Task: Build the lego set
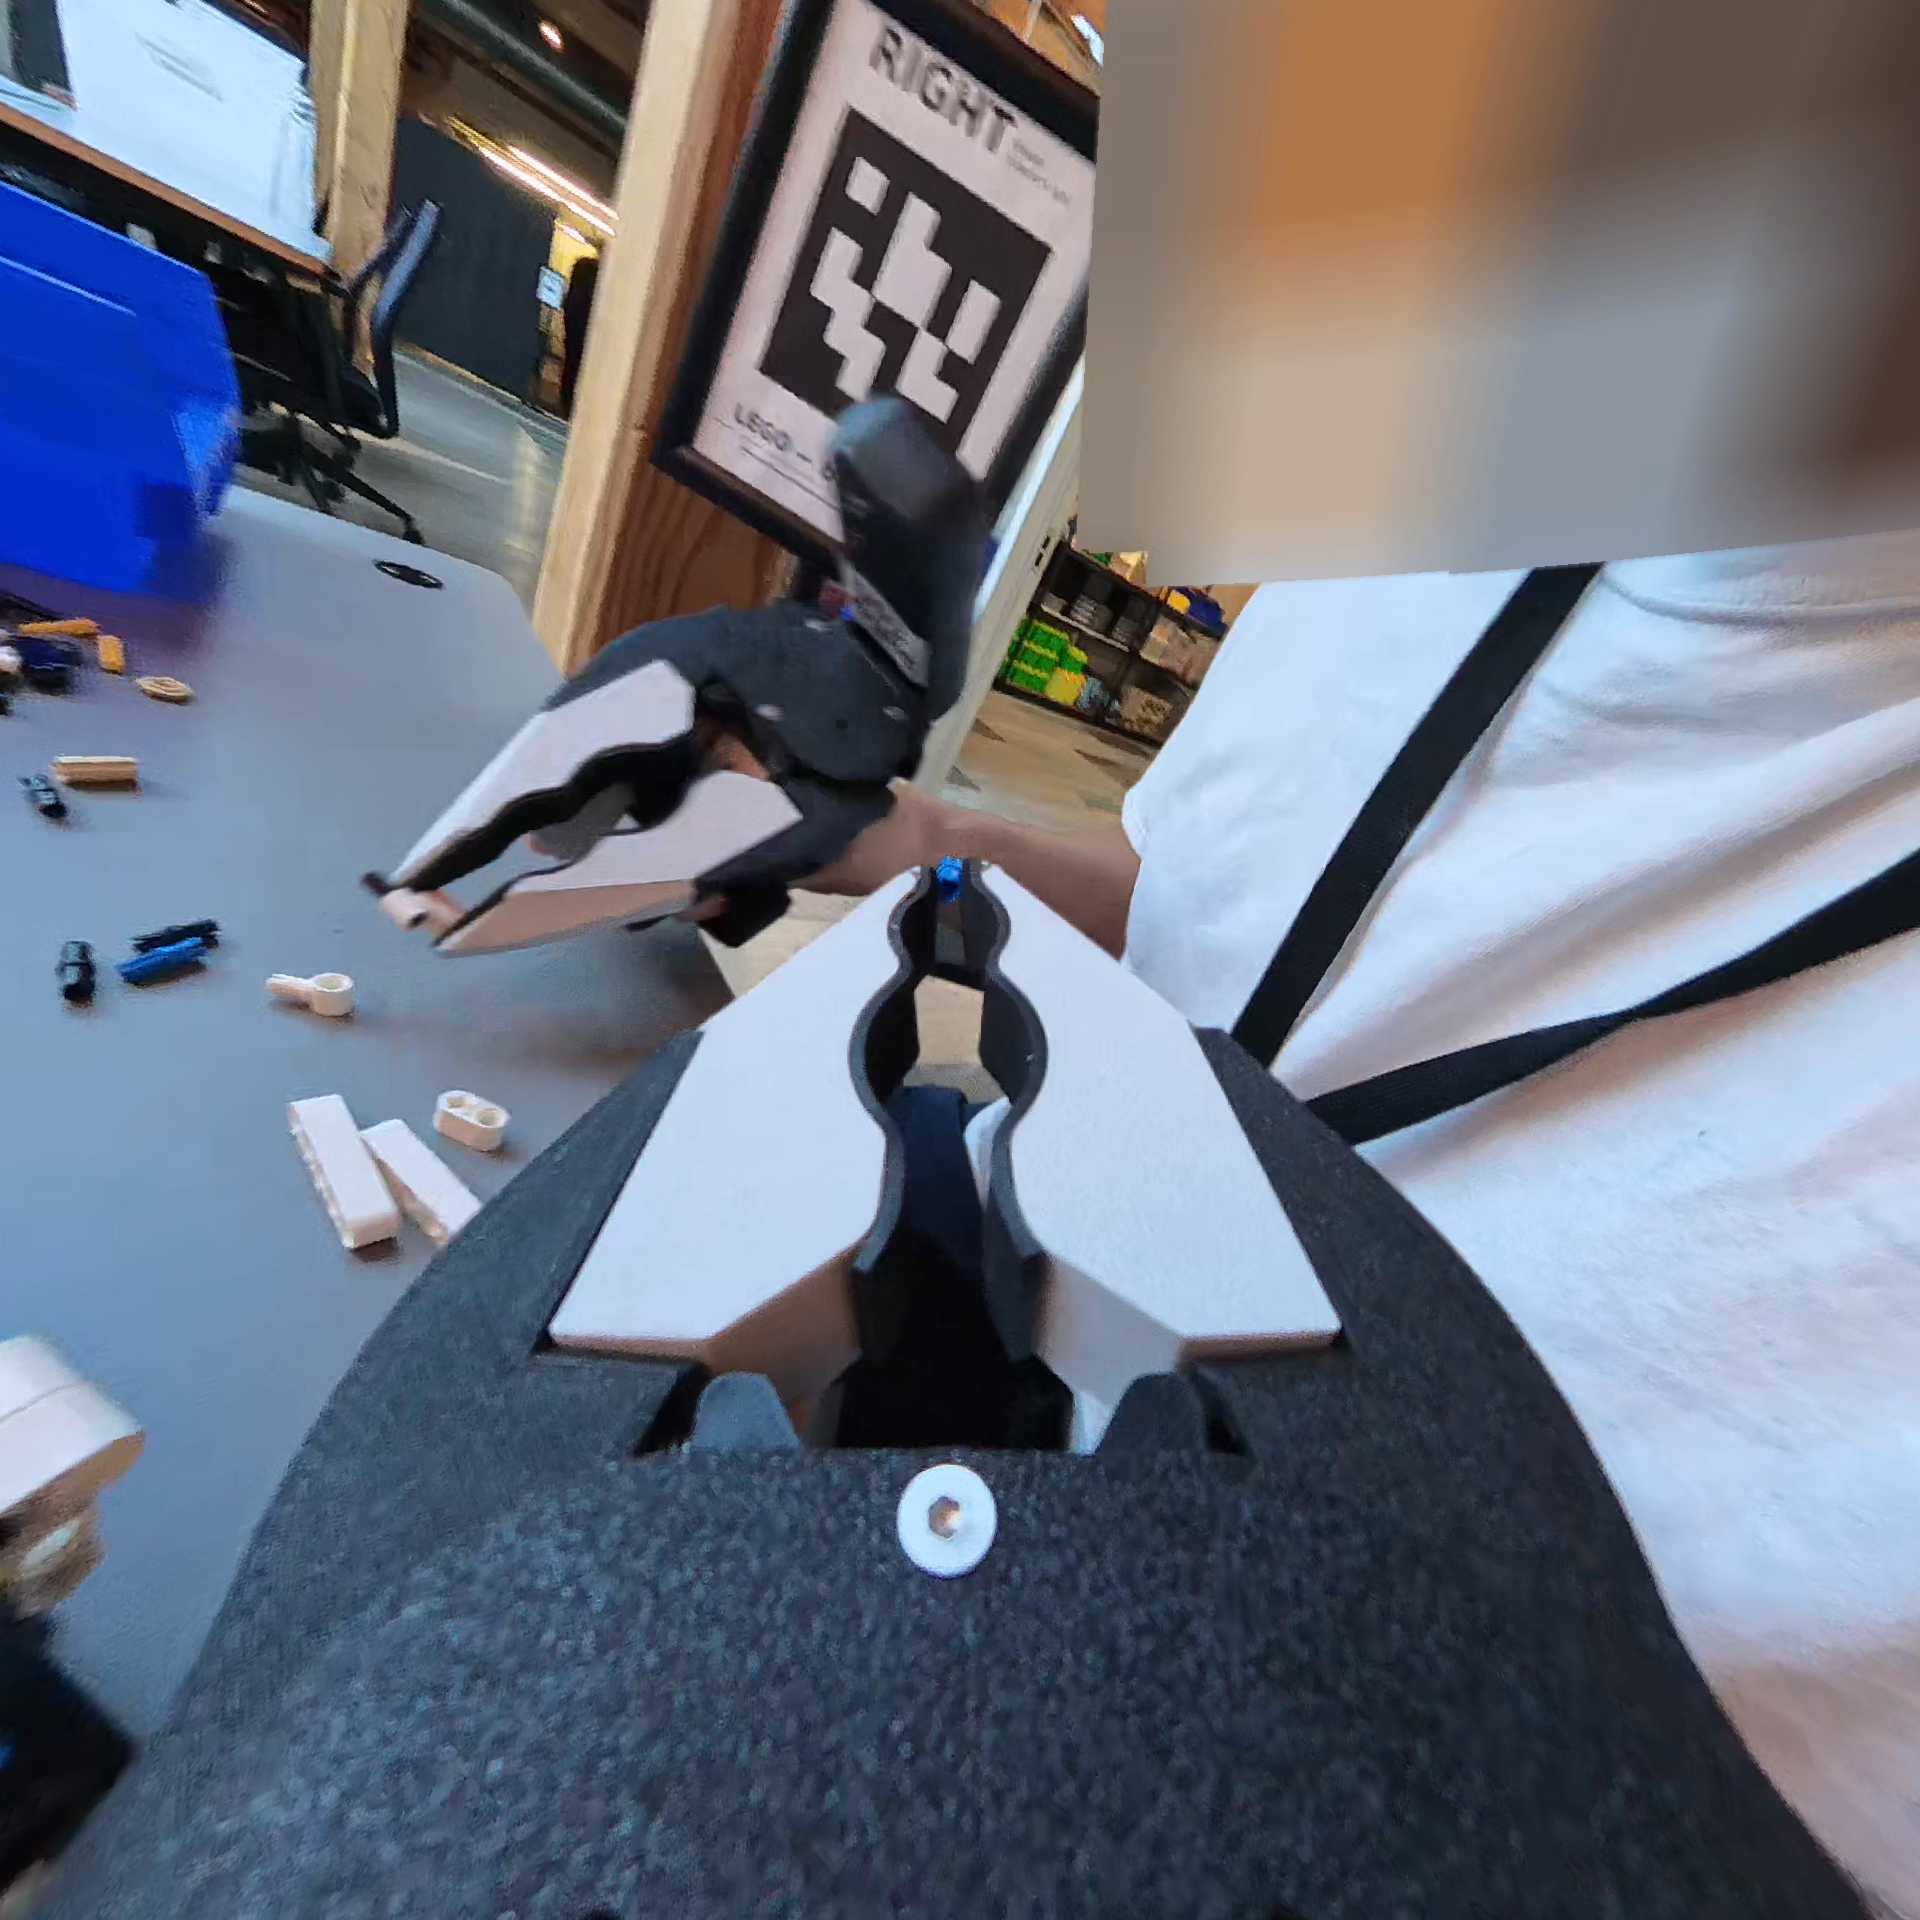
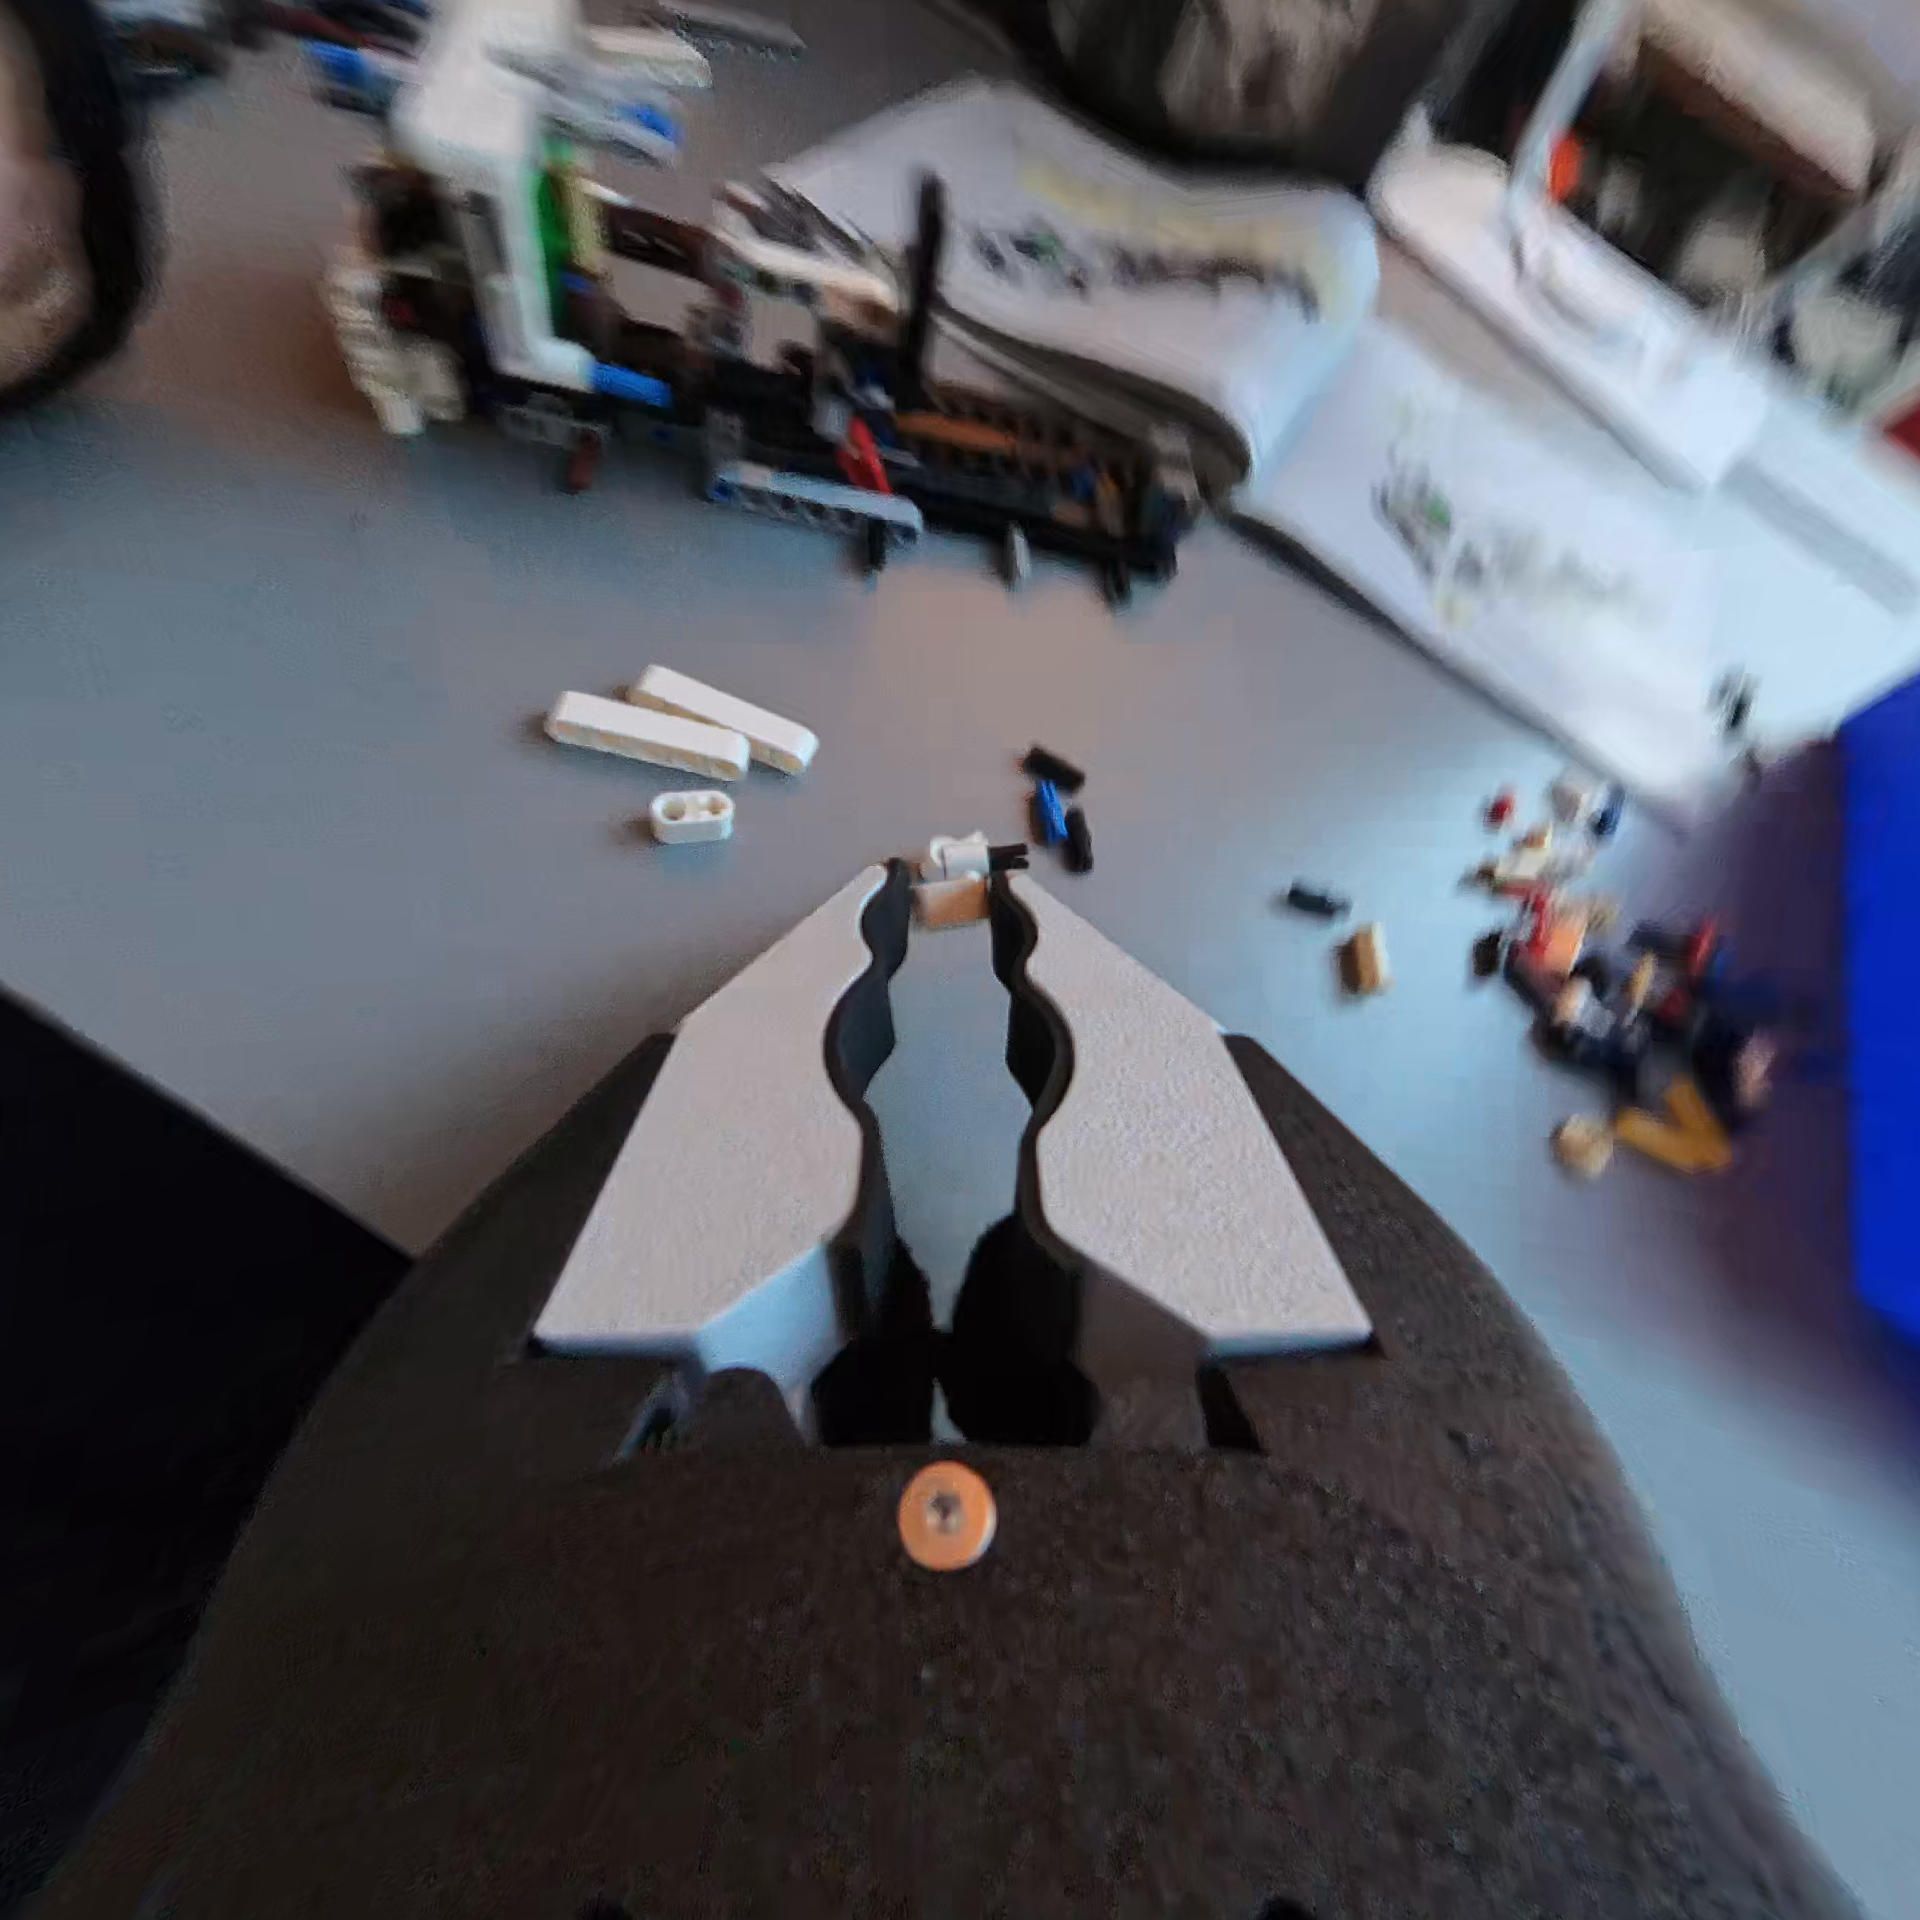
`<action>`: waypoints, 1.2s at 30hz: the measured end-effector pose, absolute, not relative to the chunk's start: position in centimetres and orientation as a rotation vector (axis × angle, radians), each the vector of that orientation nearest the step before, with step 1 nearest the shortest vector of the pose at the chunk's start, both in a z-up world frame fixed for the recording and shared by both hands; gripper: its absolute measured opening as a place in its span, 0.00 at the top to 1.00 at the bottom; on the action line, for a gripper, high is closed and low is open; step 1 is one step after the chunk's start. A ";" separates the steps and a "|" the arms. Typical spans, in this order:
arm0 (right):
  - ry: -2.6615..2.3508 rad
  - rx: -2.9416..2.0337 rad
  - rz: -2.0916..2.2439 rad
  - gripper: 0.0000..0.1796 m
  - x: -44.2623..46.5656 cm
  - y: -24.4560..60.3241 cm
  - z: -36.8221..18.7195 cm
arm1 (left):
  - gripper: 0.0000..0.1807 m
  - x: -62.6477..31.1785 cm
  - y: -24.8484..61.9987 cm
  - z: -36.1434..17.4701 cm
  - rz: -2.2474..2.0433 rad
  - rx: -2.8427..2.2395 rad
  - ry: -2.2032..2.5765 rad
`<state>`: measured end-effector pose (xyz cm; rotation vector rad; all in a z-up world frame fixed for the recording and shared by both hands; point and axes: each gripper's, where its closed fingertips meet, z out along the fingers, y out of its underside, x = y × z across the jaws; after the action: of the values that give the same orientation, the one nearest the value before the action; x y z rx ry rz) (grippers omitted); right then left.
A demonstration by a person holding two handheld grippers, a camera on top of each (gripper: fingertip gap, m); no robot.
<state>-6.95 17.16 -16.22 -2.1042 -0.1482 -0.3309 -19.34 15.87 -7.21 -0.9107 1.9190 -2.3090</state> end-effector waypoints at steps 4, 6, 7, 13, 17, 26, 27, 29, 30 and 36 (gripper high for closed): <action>-0.430 -1.924 -0.419 0.92 -7.0 17.8 -13.3 | 0.99 -17.5 18.1 -6.8 -2.353 -1.039 1.757; -0.580 -1.817 -0.396 0.92 -8.5 18.2 -11.9 | 0.99 -17.0 19.0 -6.6 -2.359 -1.084 1.684; -0.616 -1.785 -0.423 0.92 -8.7 18.5 -11.4 | 1.00 -16.9 19.3 -6.7 -2.345 -1.097 1.663; -0.640 -1.668 -0.342 0.93 -13.1 18.9 -10.2 | 0.99 -16.0 20.3 -7.3 -2.145 -1.182 1.602; -0.622 -1.614 -0.380 0.93 -14.9 19.6 -9.8 | 0.99 -16.0 20.7 -7.9 -2.053 -1.238 1.590; -0.455 -1.659 -0.264 0.92 -15.1 20.8 -10.2 | 0.99 -16.3 20.5 -8.5 -1.891 -1.228 1.623; -0.478 -1.642 -0.296 0.92 -15.3 20.7 -10.1 | 0.99 -16.3 20.5 -8.7 -1.880 -1.237 1.629; -0.482 -1.628 -0.350 0.92 -15.2 20.7 -9.8 | 0.99 -16.2 20.5 -8.9 -1.871 -1.257 1.641; -0.485 -1.627 -0.359 0.92 -15.2 20.7 -9.8 | 0.99 -16.1 20.5 -9.0 -1.874 -1.262 1.643; -0.512 -1.605 -0.403 0.93 -15.4 20.7 -9.3 | 0.99 -16.1 20.4 -9.3 -1.918 -1.300 1.660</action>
<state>-15.39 20.75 -9.32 -1.6049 -0.5124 -0.4027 -16.05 20.40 -9.26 -1.2997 1.6602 -1.9180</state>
